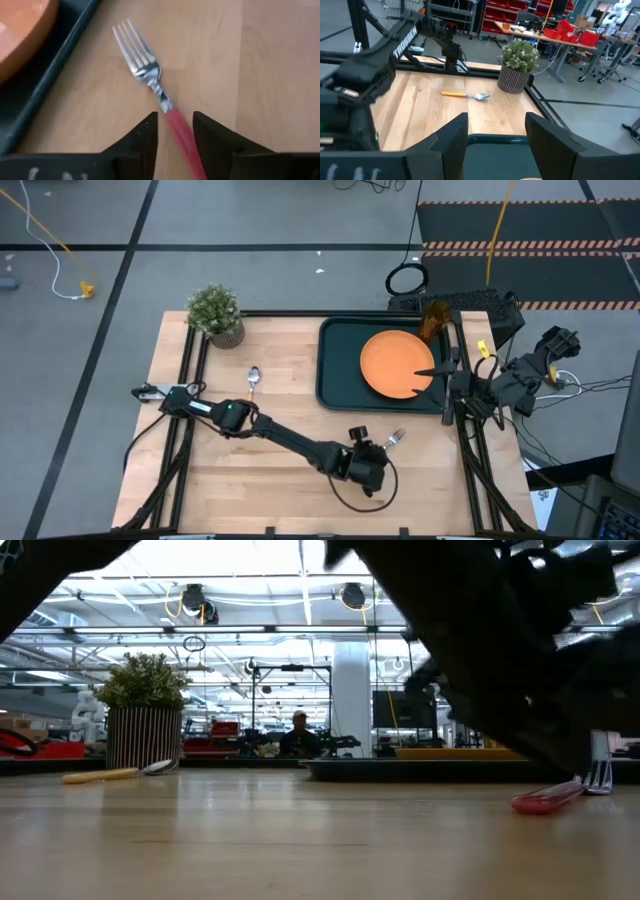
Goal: Pick and place plate/cup/fork/spoon on tray
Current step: Put the pink fork on the left side of the orange plate
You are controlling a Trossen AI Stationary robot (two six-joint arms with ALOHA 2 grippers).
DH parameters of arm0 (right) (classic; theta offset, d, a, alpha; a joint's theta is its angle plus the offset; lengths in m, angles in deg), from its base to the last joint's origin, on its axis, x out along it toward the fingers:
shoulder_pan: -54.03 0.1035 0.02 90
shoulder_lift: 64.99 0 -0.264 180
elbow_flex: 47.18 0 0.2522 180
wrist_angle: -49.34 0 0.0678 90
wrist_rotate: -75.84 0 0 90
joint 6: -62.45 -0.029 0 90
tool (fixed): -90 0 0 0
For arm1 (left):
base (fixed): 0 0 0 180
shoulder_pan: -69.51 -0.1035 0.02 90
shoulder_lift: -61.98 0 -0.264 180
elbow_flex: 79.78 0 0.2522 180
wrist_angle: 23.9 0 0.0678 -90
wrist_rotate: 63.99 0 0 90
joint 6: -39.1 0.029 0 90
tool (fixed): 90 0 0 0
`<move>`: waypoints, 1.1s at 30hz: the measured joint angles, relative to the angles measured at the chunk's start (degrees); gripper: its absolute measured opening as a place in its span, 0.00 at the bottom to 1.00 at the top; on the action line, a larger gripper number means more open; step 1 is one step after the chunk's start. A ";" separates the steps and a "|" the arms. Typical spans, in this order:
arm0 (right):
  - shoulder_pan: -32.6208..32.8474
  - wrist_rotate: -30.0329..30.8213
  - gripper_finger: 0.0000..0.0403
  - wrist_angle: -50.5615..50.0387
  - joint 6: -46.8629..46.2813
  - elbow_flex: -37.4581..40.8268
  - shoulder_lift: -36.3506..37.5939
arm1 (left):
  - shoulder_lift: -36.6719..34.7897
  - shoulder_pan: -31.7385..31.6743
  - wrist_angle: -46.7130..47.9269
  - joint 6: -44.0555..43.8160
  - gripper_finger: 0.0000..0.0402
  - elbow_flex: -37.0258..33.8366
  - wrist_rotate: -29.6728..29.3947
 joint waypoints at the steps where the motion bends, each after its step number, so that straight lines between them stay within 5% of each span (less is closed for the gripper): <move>1: 0.00 0.00 0.48 -0.32 -0.39 0.00 0.00 | -0.71 0.08 1.83 -0.03 0.29 -0.08 0.08; 8: 0.00 0.00 0.48 -0.78 -1.69 0.00 -0.27 | -3.18 0.09 -1.51 -4.51 0.31 0.00 -1.01; 21: 0.00 0.00 0.48 0.06 -3.09 0.00 -1.63 | 1.58 -0.59 -9.48 -10.93 0.56 0.04 -4.24; 33: -0.01 -0.17 0.48 0.16 -2.72 0.00 -1.90 | 5.94 -1.66 -11.62 -12.63 0.44 0.20 -1.37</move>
